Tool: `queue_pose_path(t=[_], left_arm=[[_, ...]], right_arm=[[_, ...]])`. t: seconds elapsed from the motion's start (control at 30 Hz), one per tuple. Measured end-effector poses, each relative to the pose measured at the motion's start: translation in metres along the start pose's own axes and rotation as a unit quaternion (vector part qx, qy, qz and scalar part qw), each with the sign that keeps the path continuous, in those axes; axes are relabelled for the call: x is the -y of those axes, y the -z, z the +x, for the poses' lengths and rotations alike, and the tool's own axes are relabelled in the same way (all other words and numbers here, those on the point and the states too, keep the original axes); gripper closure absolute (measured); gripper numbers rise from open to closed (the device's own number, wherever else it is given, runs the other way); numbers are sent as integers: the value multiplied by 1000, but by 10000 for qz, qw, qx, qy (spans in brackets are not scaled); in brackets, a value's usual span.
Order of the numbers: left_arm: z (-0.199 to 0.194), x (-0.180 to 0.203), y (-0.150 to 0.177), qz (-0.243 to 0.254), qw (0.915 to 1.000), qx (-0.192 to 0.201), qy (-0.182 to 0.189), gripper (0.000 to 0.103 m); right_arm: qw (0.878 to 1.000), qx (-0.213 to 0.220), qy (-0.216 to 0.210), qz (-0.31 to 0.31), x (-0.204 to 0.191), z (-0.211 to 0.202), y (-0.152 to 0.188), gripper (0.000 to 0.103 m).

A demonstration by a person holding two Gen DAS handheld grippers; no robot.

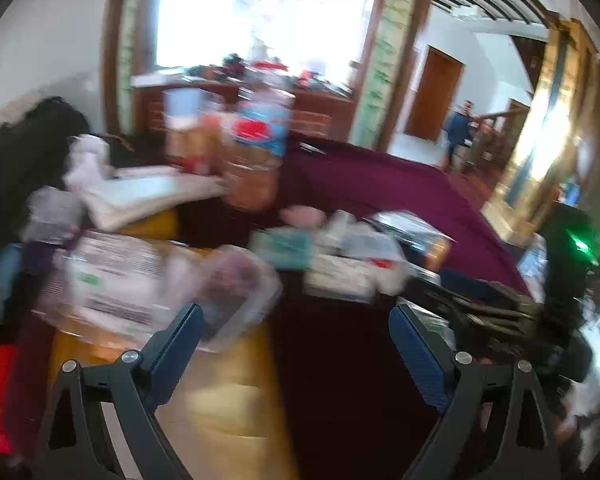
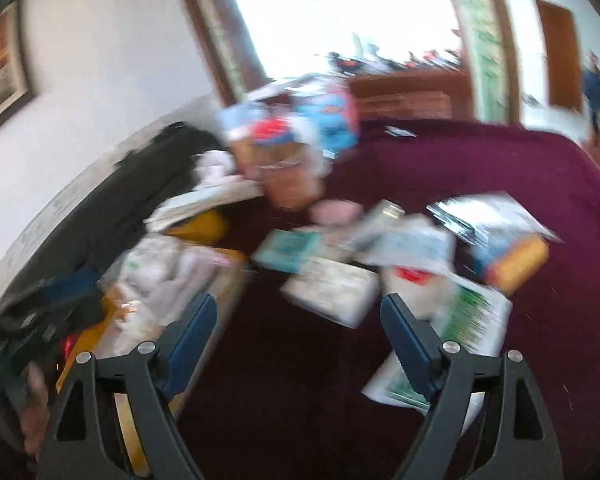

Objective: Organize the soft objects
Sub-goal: 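Place the mask bag and cartoon pouch into the tray and release, then grasp the green medicine sachet with the right tool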

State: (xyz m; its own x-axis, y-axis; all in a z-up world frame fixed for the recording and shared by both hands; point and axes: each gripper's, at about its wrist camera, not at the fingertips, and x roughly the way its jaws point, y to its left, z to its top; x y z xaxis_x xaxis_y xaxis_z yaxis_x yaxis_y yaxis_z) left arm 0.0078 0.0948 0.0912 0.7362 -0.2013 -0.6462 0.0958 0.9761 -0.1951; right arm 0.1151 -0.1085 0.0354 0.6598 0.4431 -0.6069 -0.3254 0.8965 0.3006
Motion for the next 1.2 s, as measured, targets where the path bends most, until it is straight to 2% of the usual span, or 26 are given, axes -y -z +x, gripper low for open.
queue_pose_path(t=[0.07, 0.23, 0.3, 0.37, 0.47, 0.57, 0.63, 0.77, 0.9, 1.0, 1.2], left_arm=[[12, 15, 2, -21, 9999, -107, 86, 7], [42, 42, 5, -24, 9995, -248, -215, 7], [50, 46, 6, -67, 9993, -304, -184, 7], [59, 53, 7, -6, 9989, -469, -15, 7], [70, 60, 8, 109, 9982, -587, 23, 7], [87, 65, 9, 127, 9960, -878, 116, 7], [94, 66, 10, 69, 9949, -984, 195, 7], [103, 70, 12, 10, 9933, -1112, 300, 7], [110, 75, 13, 52, 9924, -1187, 314, 7], [112, 76, 14, 57, 9920, -1211, 361, 7], [113, 75, 17, 52, 9918, -1202, 432, 7]], right_arm=[[9998, -7, 78, 204, 22, -2, 1, 19], [9982, -95, 446, 399, 55, 10, -11, 20], [9977, -130, 588, 313, 63, 18, -17, 20], [9976, -254, 523, 384, 75, 24, -16, 20], [9963, -498, 425, 557, 91, 34, -9, 20], [9954, -606, 154, 727, 96, 33, -4, 21], [9957, -531, 193, 733, 99, 28, -5, 21], [9939, -562, 300, 901, 113, 22, -7, 30], [9886, -512, 543, 1308, 138, 13, -6, 32], [9839, -576, 697, 1540, 151, 17, -3, 36], [9841, -802, 694, 1424, 145, 42, 1, 38]])
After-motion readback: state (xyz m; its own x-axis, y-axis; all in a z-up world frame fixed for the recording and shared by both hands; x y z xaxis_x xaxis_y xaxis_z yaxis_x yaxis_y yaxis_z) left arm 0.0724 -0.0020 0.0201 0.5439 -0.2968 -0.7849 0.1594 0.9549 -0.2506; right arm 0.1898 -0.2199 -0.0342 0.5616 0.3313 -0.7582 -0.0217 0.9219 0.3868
